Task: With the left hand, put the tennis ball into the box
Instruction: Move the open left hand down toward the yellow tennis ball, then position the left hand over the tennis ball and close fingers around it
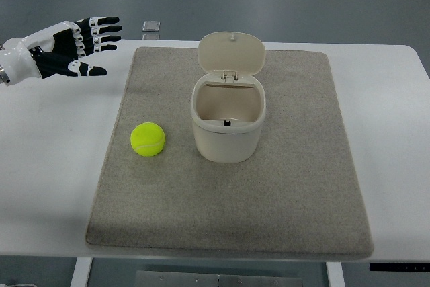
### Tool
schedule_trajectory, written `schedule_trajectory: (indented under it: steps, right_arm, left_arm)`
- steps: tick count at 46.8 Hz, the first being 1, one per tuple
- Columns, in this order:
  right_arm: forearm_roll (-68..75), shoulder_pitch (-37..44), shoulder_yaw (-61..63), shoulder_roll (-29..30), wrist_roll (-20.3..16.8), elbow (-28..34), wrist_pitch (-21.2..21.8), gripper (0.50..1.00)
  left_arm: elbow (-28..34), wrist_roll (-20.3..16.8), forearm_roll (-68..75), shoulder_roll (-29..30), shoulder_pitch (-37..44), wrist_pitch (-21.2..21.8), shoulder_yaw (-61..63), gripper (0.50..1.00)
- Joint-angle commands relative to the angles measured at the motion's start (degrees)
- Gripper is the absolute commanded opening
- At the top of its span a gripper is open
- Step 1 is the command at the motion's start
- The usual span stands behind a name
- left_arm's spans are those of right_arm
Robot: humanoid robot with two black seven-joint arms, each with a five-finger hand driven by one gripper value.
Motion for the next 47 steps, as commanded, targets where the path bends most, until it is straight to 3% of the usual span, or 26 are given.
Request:
schedule_trajectory:
  steps: [1,19,30,35,47]
  right_arm:
    - [-0.01,0.01,0.02,0.0,0.05,0.0,-0.01,0.901]
    - [-0.01,0.01,-0.06,0.0,-0.04,0.0,-0.01,0.901]
    - [-0.01,0.01,0.02,0.0,0.05,0.0,-0.01,0.901]
    - [-0.01,0.01,-0.06,0.0,-0.04,0.0,-0.01,0.901]
    - [-0.01,0.01,0.02,0.0,-0.04,0.0,-0.01,0.901]
  left_arm:
    - [-1.46,0.03,8.28,0.14,0.01,3.04,0.09,0.992]
    - [-14.73,-1.9,39.66,4.71,0.71,21.85,2.64,0.994]
    - [-18.42,-2.35,56.54,4.28,0.62,24.93,2.81,0.992]
    - [-18.51,-2.35,59.1,3.66,0.27,26.95,2.9,0.992]
    - [-18.51,-2.17,65.07,0.5,0.18,27.22,2.99,0.992]
